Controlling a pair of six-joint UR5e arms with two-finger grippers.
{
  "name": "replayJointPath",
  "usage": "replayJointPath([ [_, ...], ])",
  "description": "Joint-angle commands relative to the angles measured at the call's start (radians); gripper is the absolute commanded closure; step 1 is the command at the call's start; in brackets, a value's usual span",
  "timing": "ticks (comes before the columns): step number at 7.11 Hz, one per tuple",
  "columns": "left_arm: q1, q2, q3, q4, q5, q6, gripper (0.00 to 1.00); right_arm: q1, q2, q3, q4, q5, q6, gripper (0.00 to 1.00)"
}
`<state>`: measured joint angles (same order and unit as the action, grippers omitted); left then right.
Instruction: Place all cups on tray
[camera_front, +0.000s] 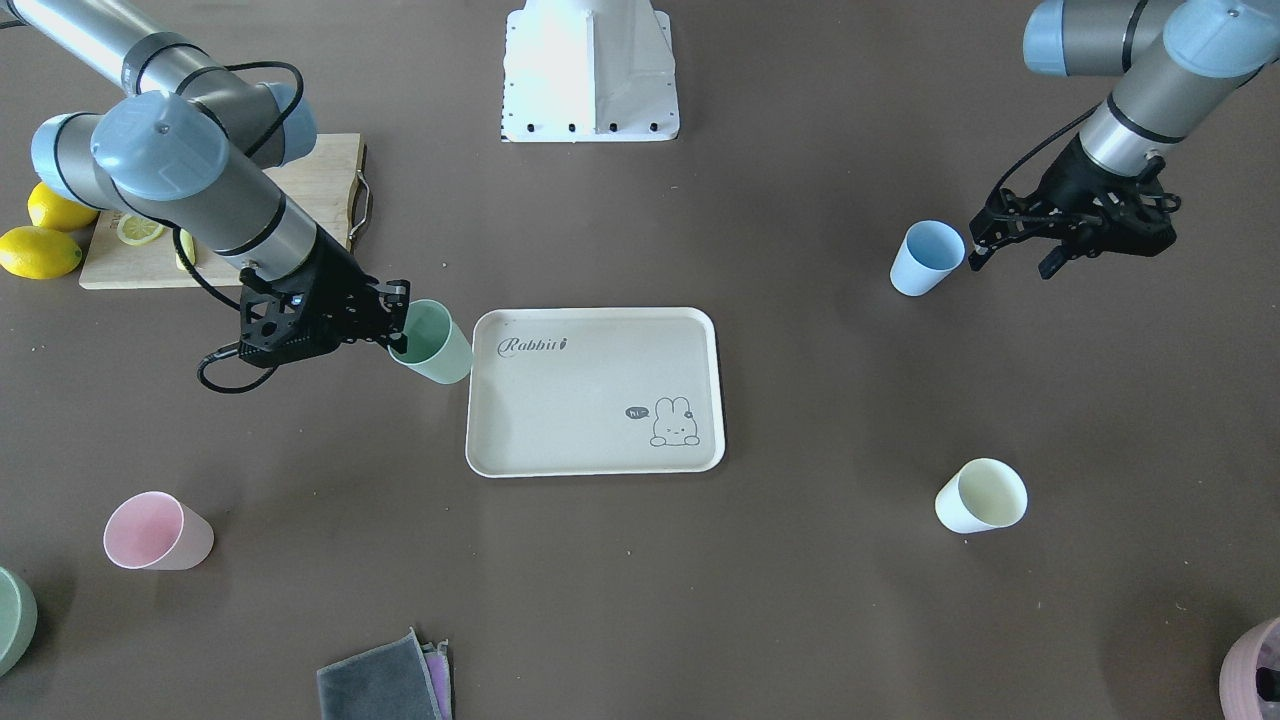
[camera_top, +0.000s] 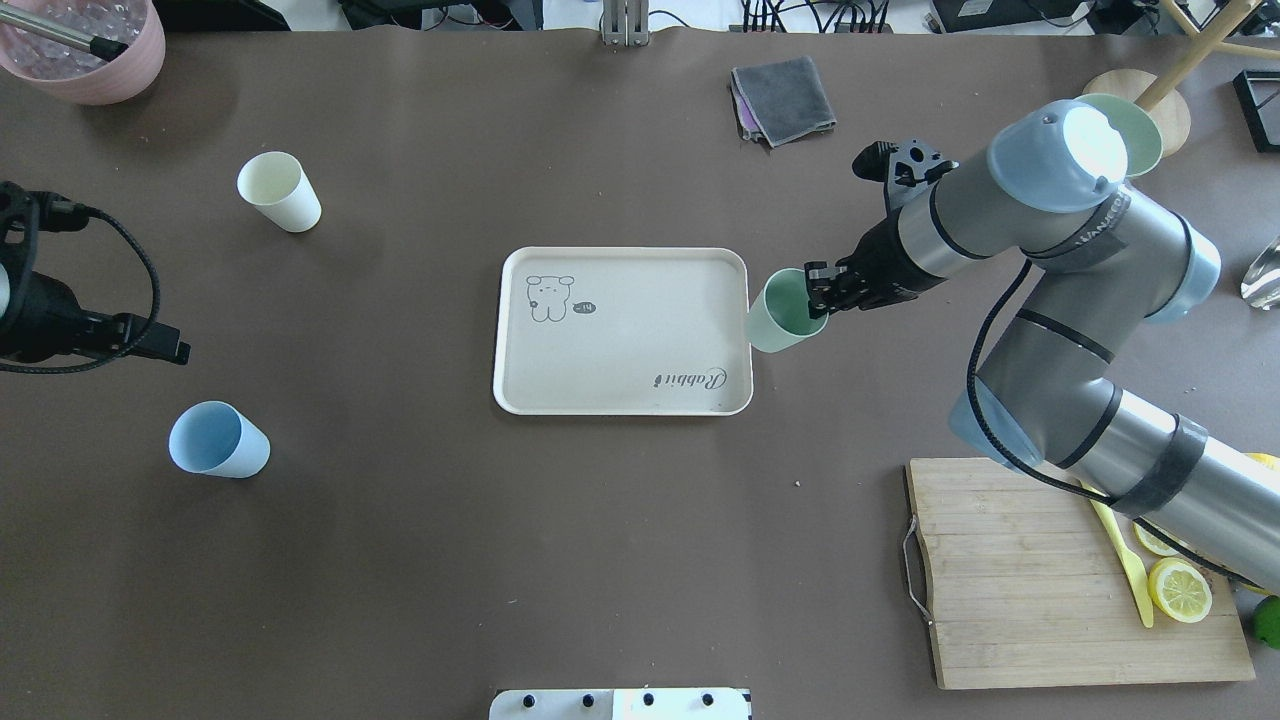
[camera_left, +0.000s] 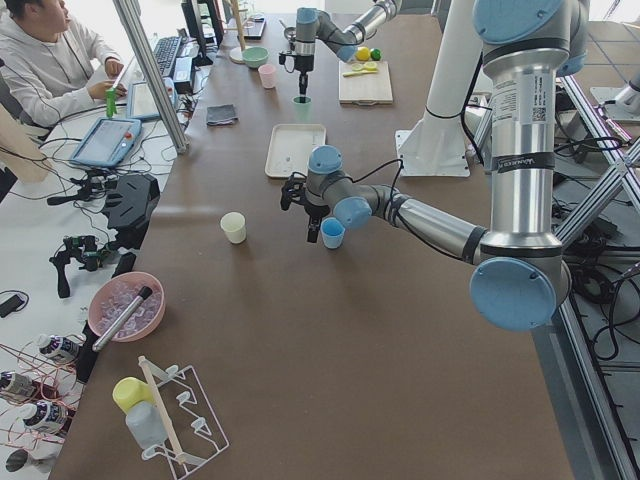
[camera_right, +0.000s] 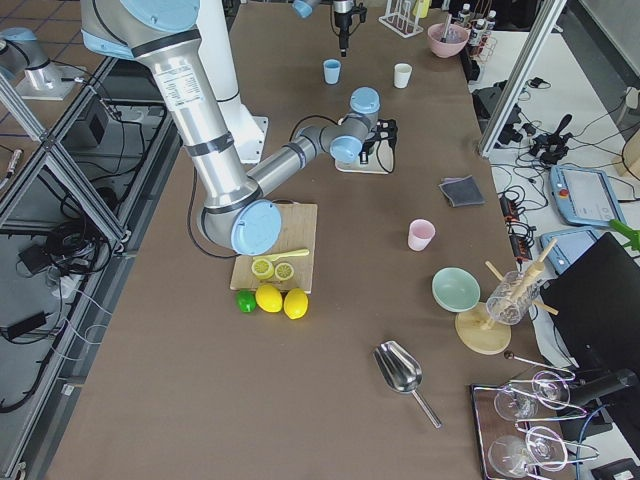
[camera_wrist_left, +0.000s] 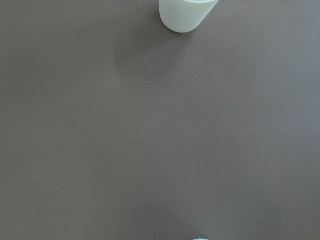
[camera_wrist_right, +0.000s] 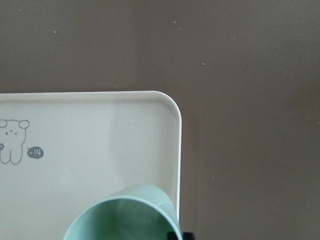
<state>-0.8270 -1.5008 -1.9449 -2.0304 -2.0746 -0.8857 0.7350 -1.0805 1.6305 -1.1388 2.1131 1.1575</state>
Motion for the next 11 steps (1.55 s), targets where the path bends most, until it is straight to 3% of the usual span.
replayJointPath([
  [1, 0.074, 0.002, 0.014, -0.001, 0.019, -0.001, 0.08, -0.043, 0.057, -0.046, -0.005, -0.041, 0.031, 1.00],
  [2, 0.081, 0.002, 0.029, -0.001, 0.021, 0.001, 0.22, -0.058, 0.063, -0.047, -0.006, -0.062, 0.034, 1.00],
  [3, 0.086, 0.001, 0.029, -0.001, 0.021, -0.001, 0.67, -0.071, 0.065, -0.047, -0.006, -0.065, 0.054, 1.00],
  [4, 0.091, -0.001, 0.027, -0.001, 0.021, -0.004, 1.00, -0.091, 0.077, -0.050, -0.007, -0.093, 0.083, 1.00],
  [5, 0.091, -0.012, 0.027, -0.001, 0.021, -0.005, 1.00, -0.097, 0.083, -0.052, -0.007, -0.105, 0.087, 1.00],
  [6, 0.089, -0.042, 0.020, -0.001, 0.019, -0.034, 1.00, -0.097, 0.083, -0.054, -0.012, -0.107, 0.088, 0.56],
  [7, 0.089, -0.123, 0.023, 0.008, 0.016, -0.097, 1.00, -0.097, 0.085, -0.052, -0.019, -0.111, 0.087, 0.01],
  [8, 0.089, -0.244, 0.032, 0.042, 0.016, -0.192, 1.00, -0.092, 0.096, -0.050, -0.024, -0.111, 0.085, 0.00],
  [9, 0.100, -0.421, 0.070, 0.215, 0.021, -0.237, 1.00, -0.066, 0.103, -0.026, -0.066, -0.098, 0.084, 0.00],
  [10, 0.101, -0.640, 0.149, 0.395, 0.086, -0.237, 1.00, -0.013, 0.088, 0.006, -0.106, -0.070, 0.071, 0.00],
  [11, 0.109, -0.753, 0.238, 0.421, 0.108, -0.239, 1.00, 0.059, 0.062, 0.009, -0.119, 0.012, 0.048, 0.00],
])
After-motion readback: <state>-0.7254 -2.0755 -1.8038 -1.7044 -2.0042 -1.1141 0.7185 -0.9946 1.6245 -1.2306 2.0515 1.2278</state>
